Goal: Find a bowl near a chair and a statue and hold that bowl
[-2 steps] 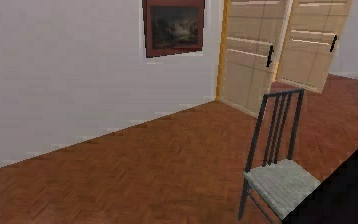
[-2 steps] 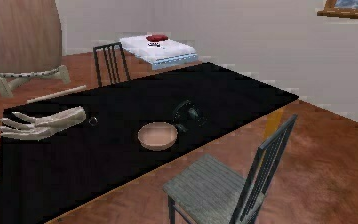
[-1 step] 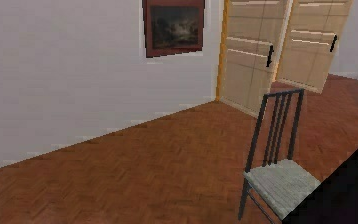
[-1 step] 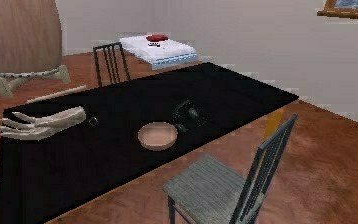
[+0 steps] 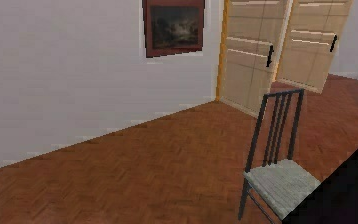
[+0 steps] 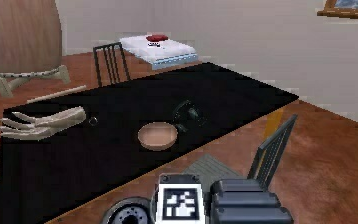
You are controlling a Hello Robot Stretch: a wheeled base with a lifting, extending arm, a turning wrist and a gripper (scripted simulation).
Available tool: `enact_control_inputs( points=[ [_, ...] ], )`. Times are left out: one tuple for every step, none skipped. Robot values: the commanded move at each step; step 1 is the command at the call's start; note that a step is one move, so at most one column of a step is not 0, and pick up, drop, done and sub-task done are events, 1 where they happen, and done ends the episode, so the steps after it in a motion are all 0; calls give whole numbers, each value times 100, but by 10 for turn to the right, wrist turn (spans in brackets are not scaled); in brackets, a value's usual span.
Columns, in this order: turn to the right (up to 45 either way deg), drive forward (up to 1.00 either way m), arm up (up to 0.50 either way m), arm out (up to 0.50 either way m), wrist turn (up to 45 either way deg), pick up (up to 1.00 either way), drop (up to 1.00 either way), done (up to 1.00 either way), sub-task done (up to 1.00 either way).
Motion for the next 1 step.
enact_control_inputs(
  points=[
    [0, 0, 0, 42, 0, 0, 0, 0, 0]
  ],
)
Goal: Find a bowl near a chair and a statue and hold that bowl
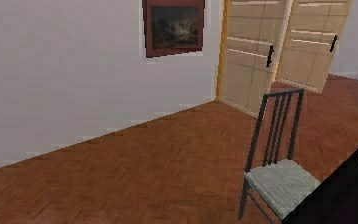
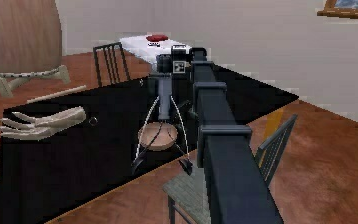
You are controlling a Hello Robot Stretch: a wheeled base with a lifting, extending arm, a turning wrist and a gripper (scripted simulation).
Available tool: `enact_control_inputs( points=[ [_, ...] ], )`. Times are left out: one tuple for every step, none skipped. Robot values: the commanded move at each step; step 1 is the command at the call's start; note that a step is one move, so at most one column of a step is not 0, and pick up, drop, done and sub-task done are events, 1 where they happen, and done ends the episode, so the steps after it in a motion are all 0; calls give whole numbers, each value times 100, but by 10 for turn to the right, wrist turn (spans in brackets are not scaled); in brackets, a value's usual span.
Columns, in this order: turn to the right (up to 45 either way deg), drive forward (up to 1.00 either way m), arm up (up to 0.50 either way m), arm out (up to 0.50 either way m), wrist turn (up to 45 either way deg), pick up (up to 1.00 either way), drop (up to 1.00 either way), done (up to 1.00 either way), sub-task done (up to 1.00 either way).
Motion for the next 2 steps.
enact_control_inputs(
  points=[
    [0, 0, 0, 0, 450, 0, 0, 0, 0],
    [0, 0, 0, 0, 450, 0, 0, 0, 0]
  ],
)
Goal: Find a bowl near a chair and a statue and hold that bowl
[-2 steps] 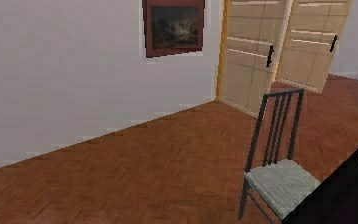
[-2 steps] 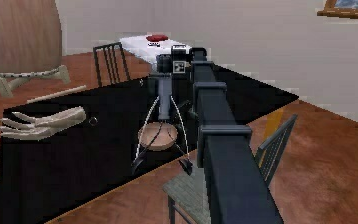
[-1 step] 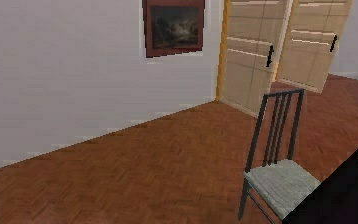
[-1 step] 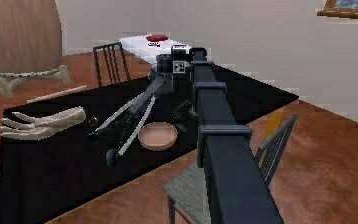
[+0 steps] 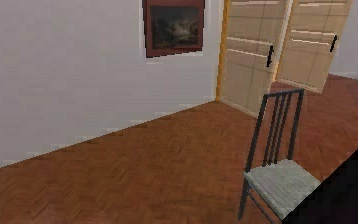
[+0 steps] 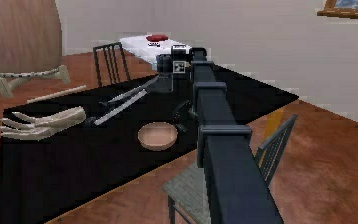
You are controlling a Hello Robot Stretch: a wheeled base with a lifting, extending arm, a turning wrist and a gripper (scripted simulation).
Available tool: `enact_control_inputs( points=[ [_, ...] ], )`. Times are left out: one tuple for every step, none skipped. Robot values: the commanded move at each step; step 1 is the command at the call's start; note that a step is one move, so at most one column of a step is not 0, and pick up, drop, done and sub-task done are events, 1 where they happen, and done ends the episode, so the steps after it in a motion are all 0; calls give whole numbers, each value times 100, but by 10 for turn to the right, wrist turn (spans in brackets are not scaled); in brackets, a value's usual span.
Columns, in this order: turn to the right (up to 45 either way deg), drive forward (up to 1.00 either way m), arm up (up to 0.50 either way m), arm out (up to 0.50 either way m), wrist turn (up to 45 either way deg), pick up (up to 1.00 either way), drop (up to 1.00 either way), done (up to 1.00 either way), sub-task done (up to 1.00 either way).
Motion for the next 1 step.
enact_control_inputs(
  points=[
    [0, 0, 0, 0, 450, 0, 0, 0, 0]
  ],
)
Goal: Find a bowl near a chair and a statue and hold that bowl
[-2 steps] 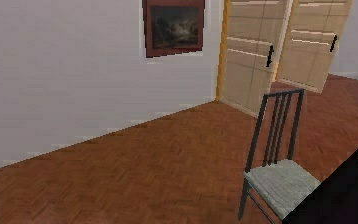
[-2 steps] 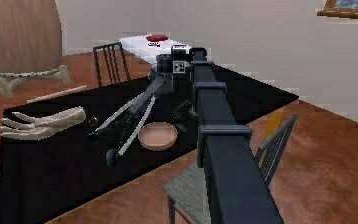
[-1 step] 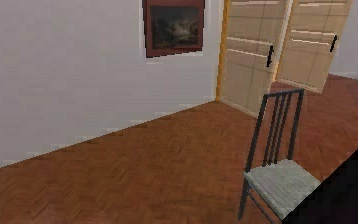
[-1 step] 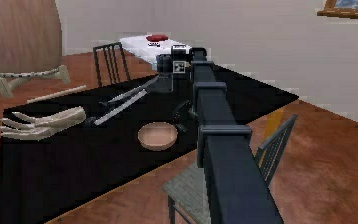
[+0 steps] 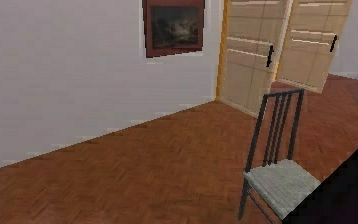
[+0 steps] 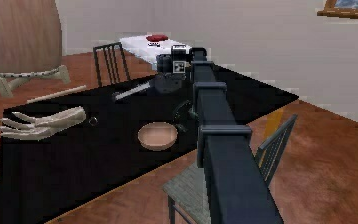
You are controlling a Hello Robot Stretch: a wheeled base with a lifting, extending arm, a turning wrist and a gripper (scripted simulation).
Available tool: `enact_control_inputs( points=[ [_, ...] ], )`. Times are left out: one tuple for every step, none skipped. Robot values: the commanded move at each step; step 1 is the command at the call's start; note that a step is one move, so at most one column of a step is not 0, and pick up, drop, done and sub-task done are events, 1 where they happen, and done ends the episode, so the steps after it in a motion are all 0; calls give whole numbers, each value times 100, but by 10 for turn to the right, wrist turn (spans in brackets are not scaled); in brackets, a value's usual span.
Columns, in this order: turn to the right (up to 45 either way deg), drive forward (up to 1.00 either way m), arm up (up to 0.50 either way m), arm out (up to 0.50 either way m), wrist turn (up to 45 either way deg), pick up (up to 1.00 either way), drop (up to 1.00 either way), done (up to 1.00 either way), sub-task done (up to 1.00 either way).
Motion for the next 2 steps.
enact_control_inputs(
  points=[
    [0, 0, 0, 0, 300, 0, 0, 0, 0],
    [0, 0, -28, 0, 0, 0, 0, 0, 0]
  ],
)
